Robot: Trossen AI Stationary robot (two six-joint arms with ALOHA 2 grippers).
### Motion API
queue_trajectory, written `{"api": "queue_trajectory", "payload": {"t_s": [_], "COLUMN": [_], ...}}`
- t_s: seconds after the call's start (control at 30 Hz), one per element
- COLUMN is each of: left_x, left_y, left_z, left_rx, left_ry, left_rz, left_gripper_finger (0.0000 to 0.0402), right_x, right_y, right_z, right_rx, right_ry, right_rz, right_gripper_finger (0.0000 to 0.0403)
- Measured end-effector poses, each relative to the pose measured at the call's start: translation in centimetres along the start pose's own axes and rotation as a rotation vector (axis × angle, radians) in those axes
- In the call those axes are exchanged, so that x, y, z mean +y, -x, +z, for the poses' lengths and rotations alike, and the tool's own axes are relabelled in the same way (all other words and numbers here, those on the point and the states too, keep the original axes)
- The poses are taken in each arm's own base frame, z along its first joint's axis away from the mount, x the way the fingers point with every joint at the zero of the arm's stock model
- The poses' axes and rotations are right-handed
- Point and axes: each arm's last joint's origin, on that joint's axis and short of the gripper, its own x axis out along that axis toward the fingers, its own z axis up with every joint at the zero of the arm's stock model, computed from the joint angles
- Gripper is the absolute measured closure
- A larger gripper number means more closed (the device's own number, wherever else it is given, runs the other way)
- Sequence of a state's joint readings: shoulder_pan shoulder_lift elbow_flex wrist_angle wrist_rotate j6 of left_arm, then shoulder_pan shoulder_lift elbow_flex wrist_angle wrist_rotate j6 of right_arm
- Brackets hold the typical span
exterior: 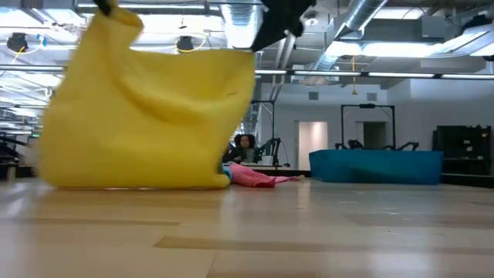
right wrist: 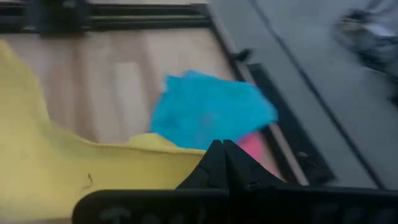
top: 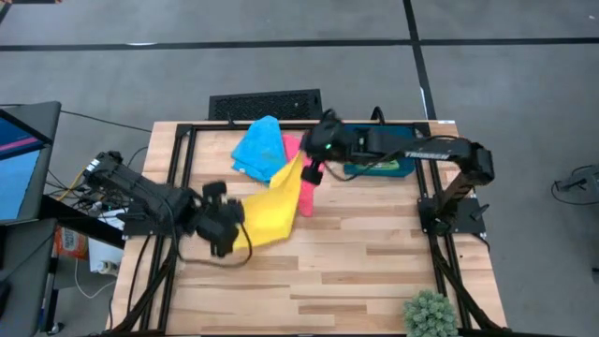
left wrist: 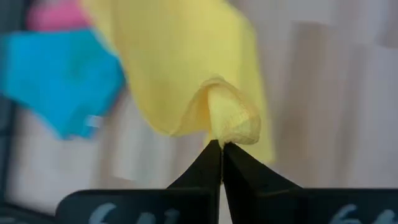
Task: Fold microfiber towels
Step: Fold the yellow towel
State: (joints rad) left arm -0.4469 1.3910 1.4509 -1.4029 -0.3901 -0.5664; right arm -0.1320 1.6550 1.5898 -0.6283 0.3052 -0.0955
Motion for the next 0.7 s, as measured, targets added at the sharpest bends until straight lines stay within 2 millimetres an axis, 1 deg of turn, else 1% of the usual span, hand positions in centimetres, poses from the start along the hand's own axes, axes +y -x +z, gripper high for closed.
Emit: {"api": "queue_trajectory", "payload": {"t_s": [0.07,0.13,0.23,0.3,0.4,0.47,0.53,0.6,0.7], "left_x": [1.9,3.7,6.2,7.5,8.9,9.5,9.6,9.5,8.7], "left_y": [0.2,0.4,1.1,1.5,2.2,2.7,3.0,3.2,3.3], "left_z": [0.3,0.4,0.2,0.0,-0.5,-0.8,-1.1,-1.2,-1.3], "left_rx": [-0.028,-0.052,-0.076,-0.085,-0.114,-0.134,-0.146,-0.154,-0.151], "left_ry": [-0.005,-0.005,0.009,0.02,0.059,0.083,0.097,0.097,0.088], "left_rz": [0.077,0.152,0.205,0.226,0.242,0.241,0.234,0.214,0.149], "left_gripper_finger": [0.0401,0.0401,0.0401,0.0401,0.0401,0.0401,0.0401,0.0401,0.0401], "right_x": [-1.2,-2.5,-4.1,-4.8,-5.3,-5.1,-4.5,-3.3,-0.7], "right_y": [1.2,2.8,5.5,7.2,9.8,11.3,12.1,12.1,11.5], "right_z": [0.1,0.1,0.1,0.0,-0.6,-1.1,-1.6,-2.3,-3.8], "right_rx": [-0.016,-0.021,-0.056,-0.078,-0.081,-0.073,-0.064,-0.028,0.024], "right_ry": [-0.027,-0.053,-0.098,-0.131,-0.168,-0.201,-0.231,-0.246,-0.268], "right_rz": [-0.07,-0.129,-0.199,-0.239,-0.282,-0.282,-0.258,-0.226,-0.177], "right_gripper_finger": [0.0403,0.0403,0.0403,0.0403,0.0403,0.0403,0.0403,0.0403,0.0403]}}
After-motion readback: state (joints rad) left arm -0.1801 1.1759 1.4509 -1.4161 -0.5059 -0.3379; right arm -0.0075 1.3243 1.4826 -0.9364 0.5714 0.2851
